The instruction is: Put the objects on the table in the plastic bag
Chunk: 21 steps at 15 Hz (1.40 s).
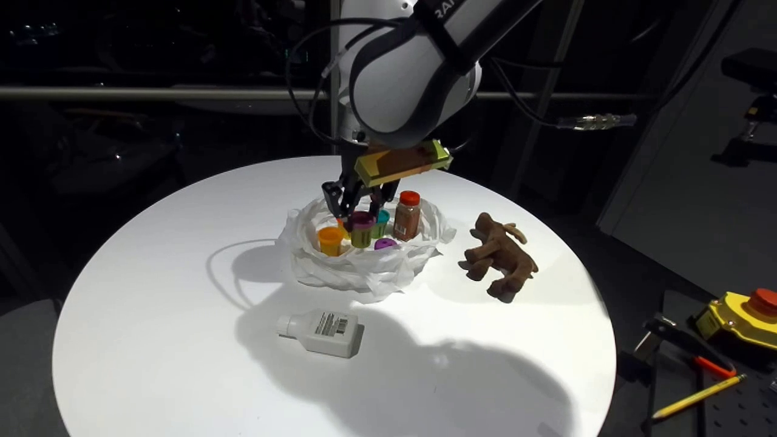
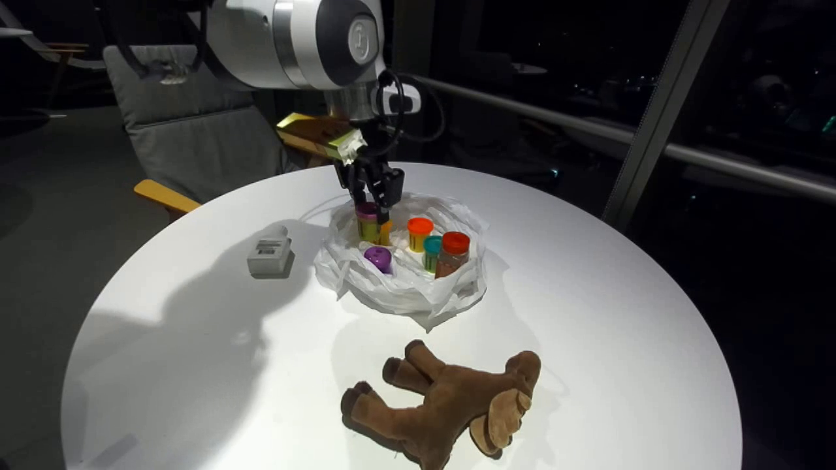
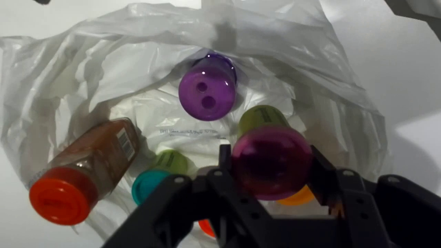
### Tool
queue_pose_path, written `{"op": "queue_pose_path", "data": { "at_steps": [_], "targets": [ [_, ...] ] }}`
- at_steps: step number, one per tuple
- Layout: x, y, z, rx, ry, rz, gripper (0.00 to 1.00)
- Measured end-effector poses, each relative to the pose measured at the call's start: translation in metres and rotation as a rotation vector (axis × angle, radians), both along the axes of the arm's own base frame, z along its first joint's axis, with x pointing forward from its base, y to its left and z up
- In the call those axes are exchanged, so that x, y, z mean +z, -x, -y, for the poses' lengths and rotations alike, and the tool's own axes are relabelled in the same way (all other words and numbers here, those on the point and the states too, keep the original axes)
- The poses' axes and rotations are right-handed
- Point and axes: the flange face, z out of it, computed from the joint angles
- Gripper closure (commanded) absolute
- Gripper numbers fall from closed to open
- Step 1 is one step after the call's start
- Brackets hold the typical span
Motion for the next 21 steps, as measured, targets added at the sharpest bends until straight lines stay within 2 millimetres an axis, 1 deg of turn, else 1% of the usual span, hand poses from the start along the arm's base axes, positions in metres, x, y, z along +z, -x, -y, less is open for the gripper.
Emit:
{"op": "queue_pose_path", "data": {
  "at_steps": [2, 4, 8, 11, 13, 14, 15, 16, 17, 19, 21],
  "targets": [
    [-0.013, -0.005, 0.009, -0.033, -0.015, -0.01, 0.72],
    [-0.021, -0.011, 0.016, -0.056, -0.022, -0.008, 0.72],
    [-0.027, -0.026, 0.029, -0.105, -0.025, 0.025, 0.72],
    [-0.033, -0.033, 0.035, -0.127, -0.022, 0.034, 0.72],
    [-0.04, -0.037, 0.037, -0.138, -0.018, 0.034, 0.21],
    [-0.044, -0.038, 0.037, -0.143, -0.017, 0.035, 0.21],
    [-0.047, -0.039, 0.038, -0.148, -0.015, 0.034, 0.16],
    [-0.049, -0.041, 0.038, -0.153, -0.015, 0.038, 0.08],
    [-0.048, -0.043, 0.039, -0.157, -0.015, 0.047, 0.02],
    [-0.041, -0.047, 0.039, -0.16, -0.016, 0.081, 0.0],
    [-0.025, -0.05, 0.035, -0.155, -0.017, 0.113, 0.0]
  ]
}}
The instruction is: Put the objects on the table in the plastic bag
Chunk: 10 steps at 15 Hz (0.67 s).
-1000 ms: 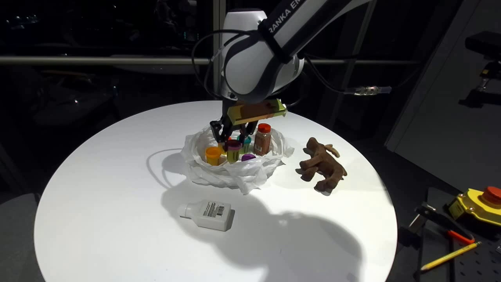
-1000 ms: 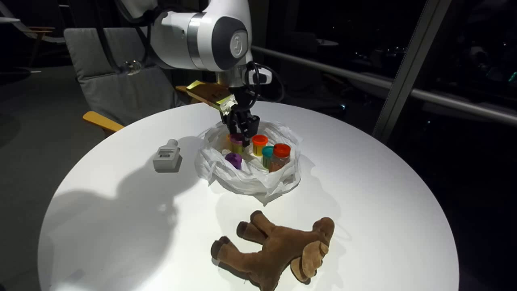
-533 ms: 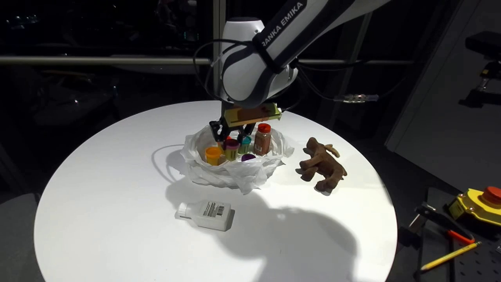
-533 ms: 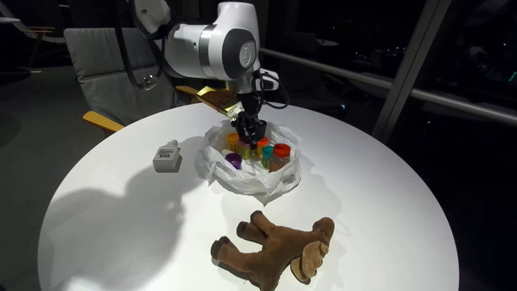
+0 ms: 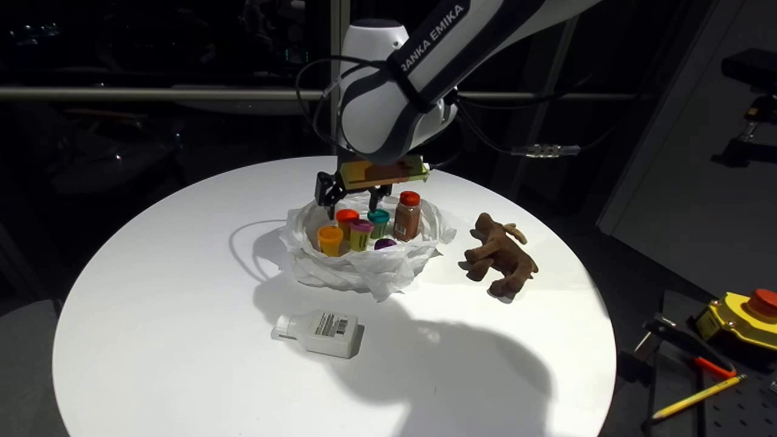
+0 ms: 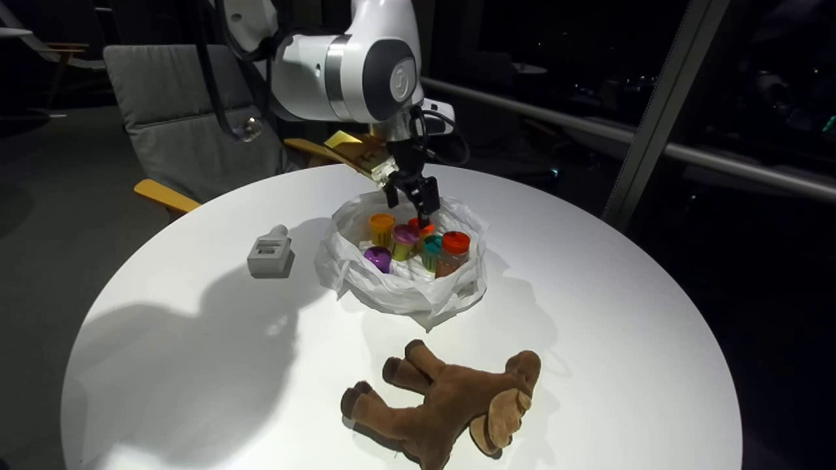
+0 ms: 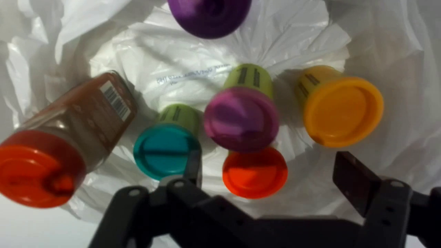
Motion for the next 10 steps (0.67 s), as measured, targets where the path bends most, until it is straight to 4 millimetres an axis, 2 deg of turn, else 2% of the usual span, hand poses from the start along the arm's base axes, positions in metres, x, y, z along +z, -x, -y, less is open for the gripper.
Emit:
{"op": "queue_pose_path", "data": {
  "at_steps": [3, 5, 7, 10],
  "targets": [
    [0.031, 0.007, -0.026, 0.043, -0.005, 0.029, 0.0],
    [0.042, 0.022, -0.055, 0.114, -0.009, 0.003, 0.0],
    [0.038, 0.042, -0.088, 0.201, -0.012, -0.05, 0.0],
    [0.012, 0.072, -0.133, 0.32, 0.03, -0.109, 0.0]
  ]
}}
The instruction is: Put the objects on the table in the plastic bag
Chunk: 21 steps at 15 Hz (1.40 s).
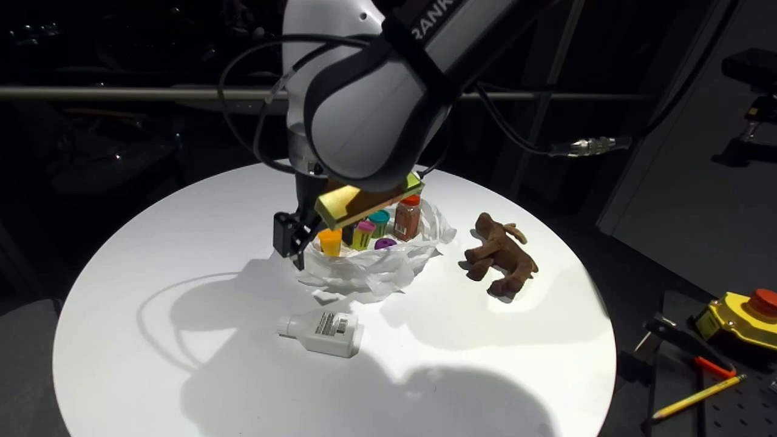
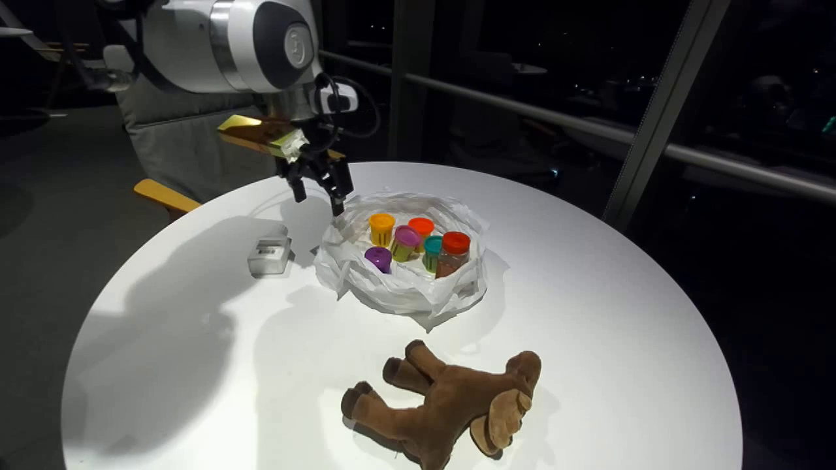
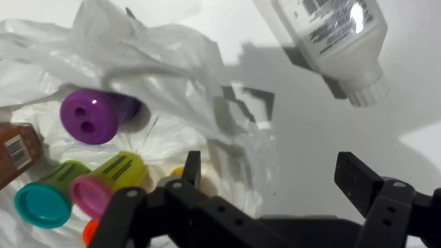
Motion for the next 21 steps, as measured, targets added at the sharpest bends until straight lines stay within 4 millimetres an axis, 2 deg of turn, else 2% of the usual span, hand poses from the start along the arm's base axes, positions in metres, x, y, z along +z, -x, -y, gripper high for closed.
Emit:
{"op": "queue_pose_path", "data": {
  "at_steps": [4, 8, 11, 20, 21],
  "targets": [
    [-0.043, 0.034, -0.048, 0.151, 0.059, -0.058, 0.0],
    [-0.064, 0.049, -0.075, 0.249, 0.098, -0.07, 0.0],
    [-0.065, 0.048, -0.082, 0.287, 0.109, -0.063, 0.0],
    [-0.067, 0.031, -0.084, 0.365, 0.149, -0.03, 0.0],
    [-0.068, 0.029, -0.085, 0.372, 0.15, -0.03, 0.03]
  ]
}}
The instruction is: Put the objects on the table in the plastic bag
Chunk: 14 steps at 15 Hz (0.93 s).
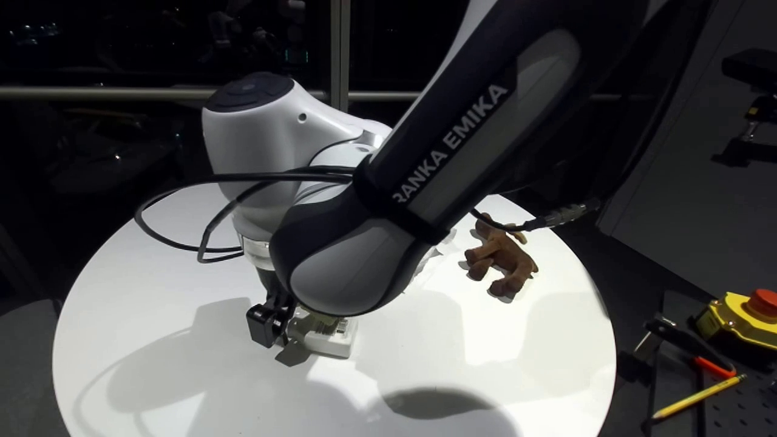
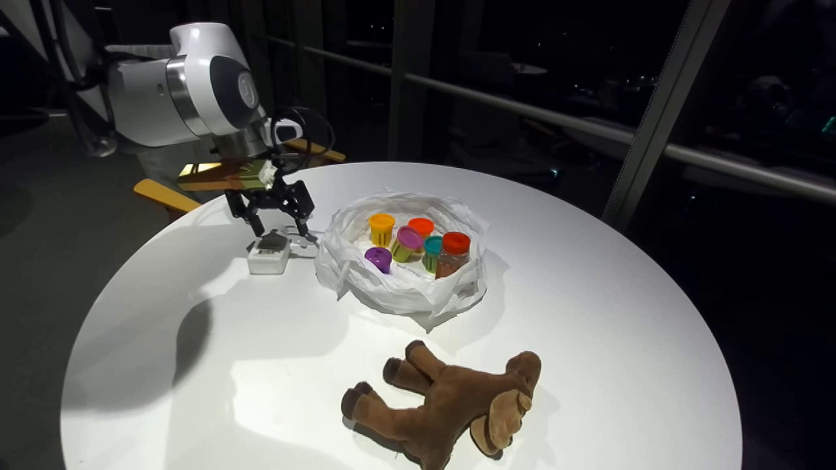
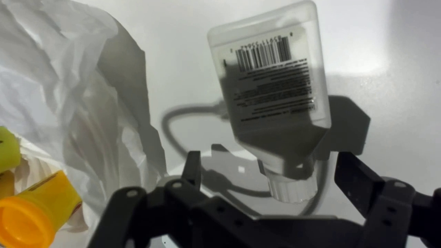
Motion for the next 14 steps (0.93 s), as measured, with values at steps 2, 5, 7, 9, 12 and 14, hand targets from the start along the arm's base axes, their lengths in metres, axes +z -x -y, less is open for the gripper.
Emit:
{"op": "queue_pose_path", "data": {
  "at_steps": [2, 5, 7, 9, 12, 14],
  "targets": [
    [-0.003, -0.003, -0.001, 0.013, 0.002, 0.0, 0.28],
    [-0.005, -0.008, -0.003, 0.027, 0.006, 0.001, 0.47],
    [-0.005, -0.01, -0.002, 0.031, 0.011, -0.004, 0.63],
    [-0.003, -0.012, -0.001, 0.032, 0.018, -0.009, 0.76],
    [-0.002, -0.013, 0.001, 0.03, 0.029, -0.02, 0.85],
    [-0.003, -0.013, 0.004, 0.024, 0.036, -0.03, 0.86]
  ]
}}
